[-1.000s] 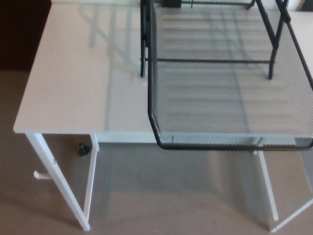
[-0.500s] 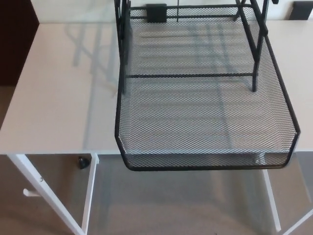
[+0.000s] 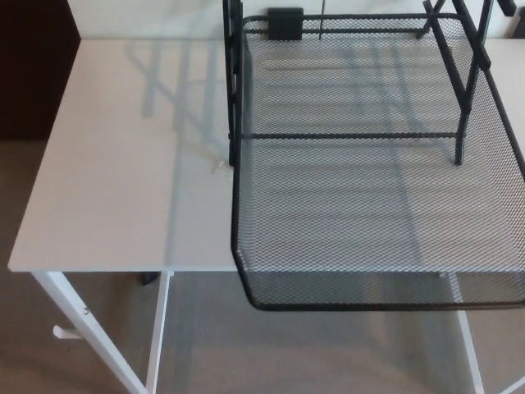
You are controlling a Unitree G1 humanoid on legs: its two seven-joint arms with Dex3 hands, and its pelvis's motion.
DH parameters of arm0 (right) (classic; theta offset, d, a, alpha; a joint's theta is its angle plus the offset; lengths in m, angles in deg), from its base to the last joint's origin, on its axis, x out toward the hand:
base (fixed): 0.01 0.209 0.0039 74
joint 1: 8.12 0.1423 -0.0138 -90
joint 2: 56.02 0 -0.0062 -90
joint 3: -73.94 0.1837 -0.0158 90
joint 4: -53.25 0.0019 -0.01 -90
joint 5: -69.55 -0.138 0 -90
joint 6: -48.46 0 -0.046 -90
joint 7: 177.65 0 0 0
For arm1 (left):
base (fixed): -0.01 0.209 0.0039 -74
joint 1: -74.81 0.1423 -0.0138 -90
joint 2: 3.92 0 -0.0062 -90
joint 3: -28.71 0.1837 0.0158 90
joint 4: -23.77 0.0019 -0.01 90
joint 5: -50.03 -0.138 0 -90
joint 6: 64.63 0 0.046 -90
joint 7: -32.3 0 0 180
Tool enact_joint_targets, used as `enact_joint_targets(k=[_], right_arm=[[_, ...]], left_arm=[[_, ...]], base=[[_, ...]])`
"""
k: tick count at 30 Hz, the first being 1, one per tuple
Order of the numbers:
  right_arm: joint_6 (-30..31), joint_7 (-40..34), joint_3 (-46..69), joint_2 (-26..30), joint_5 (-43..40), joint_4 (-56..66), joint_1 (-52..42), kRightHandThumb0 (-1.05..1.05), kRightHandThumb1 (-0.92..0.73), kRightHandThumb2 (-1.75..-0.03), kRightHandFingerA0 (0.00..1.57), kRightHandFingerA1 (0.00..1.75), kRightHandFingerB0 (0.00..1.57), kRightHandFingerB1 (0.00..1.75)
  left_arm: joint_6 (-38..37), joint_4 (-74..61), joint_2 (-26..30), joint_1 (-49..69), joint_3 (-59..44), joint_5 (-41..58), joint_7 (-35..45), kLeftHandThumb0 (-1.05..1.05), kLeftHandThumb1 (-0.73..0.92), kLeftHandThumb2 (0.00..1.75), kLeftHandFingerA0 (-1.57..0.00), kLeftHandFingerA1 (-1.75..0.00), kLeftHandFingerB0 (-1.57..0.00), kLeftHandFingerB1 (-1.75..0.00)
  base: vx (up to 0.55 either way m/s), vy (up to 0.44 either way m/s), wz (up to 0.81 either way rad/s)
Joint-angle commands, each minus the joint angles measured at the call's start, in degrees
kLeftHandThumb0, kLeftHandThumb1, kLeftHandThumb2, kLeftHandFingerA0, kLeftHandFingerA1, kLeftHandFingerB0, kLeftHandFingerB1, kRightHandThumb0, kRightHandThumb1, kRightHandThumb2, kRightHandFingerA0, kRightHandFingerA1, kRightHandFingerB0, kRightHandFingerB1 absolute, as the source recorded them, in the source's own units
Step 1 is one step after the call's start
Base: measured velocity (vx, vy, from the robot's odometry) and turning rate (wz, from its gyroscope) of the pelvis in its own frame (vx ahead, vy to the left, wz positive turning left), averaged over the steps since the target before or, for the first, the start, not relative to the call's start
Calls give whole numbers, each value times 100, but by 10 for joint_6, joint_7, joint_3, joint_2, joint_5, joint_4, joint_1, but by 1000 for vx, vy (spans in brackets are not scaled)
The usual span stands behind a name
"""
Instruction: The robot walk towards a table in front and then pushes a layer of a file tray back to its original position using its right hand
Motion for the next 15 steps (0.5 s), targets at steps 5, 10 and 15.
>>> enact_joint_targets(k=[5, 10, 15], right_arm=[[-11, -2, 4, 3, -4, -14, 7, -45, -69, -61, 73, 64, 51, 44], [-39, -12, 7, -12, -10, 21, -13, -47, -68, -60, 77, 63, 55, 44], [-56, 15, -10, -30, -35, 262, -110, -48, -69, -60, 71, 59, 60, 48]], left_arm=[[5, -10, 8, -2, 0, -9, 0, -29, 67, 60, -50, -42, -35, -37], [7, -9, 12, -6, -1, -9, 4, -28, 68, 60, -50, -42, -35, -36], [11, -10, 14, -19, 1, -10, 7, -29, 68, 61, -52, -43, -35, -37]], base=[[1, -101, 1], [-3, -34, 0], [0, 0, 0]])
